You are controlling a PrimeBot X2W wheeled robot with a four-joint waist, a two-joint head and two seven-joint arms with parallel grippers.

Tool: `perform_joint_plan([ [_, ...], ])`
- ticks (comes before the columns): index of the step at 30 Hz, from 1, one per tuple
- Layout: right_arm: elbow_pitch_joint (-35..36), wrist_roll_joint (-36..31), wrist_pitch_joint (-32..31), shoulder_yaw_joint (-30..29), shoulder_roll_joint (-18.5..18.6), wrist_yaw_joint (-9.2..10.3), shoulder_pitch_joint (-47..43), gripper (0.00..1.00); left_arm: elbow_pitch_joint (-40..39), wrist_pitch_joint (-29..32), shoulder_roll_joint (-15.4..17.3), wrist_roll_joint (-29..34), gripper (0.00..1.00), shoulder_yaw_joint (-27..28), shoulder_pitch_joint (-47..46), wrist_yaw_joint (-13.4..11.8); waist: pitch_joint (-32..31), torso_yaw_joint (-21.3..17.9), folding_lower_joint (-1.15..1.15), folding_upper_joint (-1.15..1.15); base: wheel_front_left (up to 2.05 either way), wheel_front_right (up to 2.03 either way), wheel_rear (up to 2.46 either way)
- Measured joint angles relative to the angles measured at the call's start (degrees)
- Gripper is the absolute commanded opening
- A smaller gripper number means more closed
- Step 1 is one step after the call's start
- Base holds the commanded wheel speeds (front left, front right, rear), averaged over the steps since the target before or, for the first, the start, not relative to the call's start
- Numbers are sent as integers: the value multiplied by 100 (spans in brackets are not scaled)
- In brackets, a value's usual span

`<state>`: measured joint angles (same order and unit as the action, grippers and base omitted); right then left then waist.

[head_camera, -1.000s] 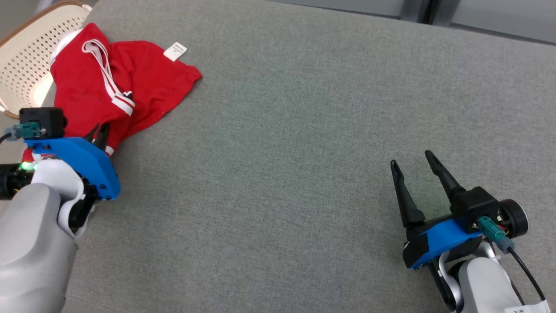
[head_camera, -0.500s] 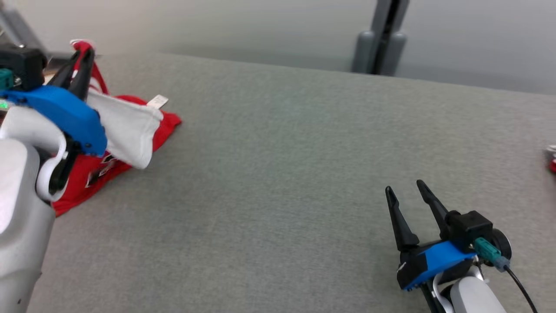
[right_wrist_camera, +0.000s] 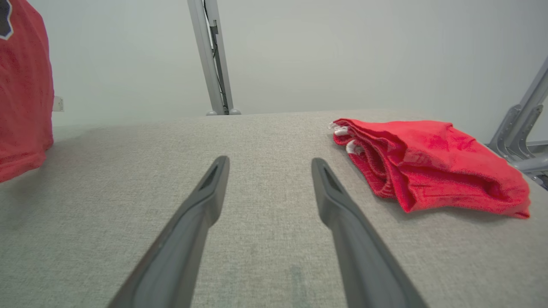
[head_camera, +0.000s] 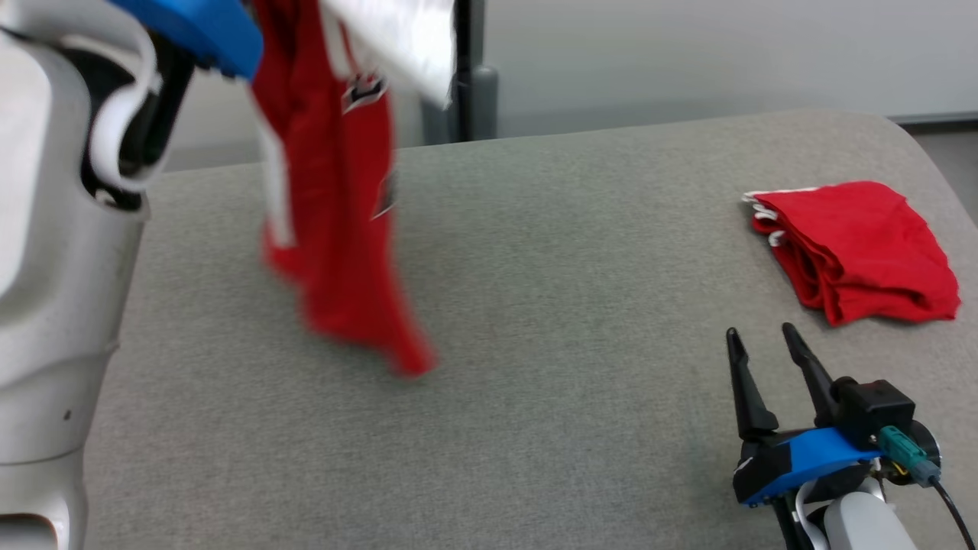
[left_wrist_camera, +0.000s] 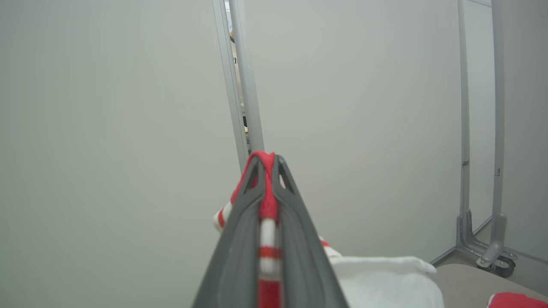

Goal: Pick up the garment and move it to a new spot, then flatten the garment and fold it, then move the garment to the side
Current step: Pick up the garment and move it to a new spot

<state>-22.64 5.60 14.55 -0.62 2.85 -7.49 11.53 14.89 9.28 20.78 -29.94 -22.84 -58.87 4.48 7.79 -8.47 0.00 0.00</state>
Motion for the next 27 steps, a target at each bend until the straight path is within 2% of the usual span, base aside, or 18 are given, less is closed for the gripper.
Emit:
perform_joint_plan([
  [5, 0, 47, 22, -201, 3, 0, -2, 100, -190, -120, -109, -97, 0, 174, -336, -141, 158, -243, 0, 0, 0, 0, 0],
  [10, -13, 126, 34, -215, 1, 0, 46, 100, 16, -140, -103, -288, 0, 188, 436, -250, 371, -274, 1, 0, 0, 0, 0],
  [17, 142, 264, 42, -105, 1, 0, 269, 100, 1133, -631, -137, -681, 0, 454, 1906, -463, 776, -268, 1, 0, 0, 0, 0],
  [24, 174, 266, 43, 1, 0, 0, 365, 100, 2251, -1512, -181, -823, 0, 725, 2260, -443, 1077, -219, 1, 0, 0, 0, 0],
  [25, 172, 267, 43, 9, 0, 0, 371, 100, 2363, -1639, -197, -820, 31, 730, 2263, -432, 1099, -207, 1, 0, 0, 0, 0],
  [26, 169, 267, 43, 20, 0, 0, 380, 100, 2476, -1740, -220, -812, 69, 727, 2271, -383, 1117, -195, 1, 0, 0, 0, 0],
  [27, 168, 267, 43, 27, 0, 0, 383, 100, 2569, -1844, -254, -803, 100, 716, 2281, -341, 1129, -184, 1, 0, 0, 0, 0],
])
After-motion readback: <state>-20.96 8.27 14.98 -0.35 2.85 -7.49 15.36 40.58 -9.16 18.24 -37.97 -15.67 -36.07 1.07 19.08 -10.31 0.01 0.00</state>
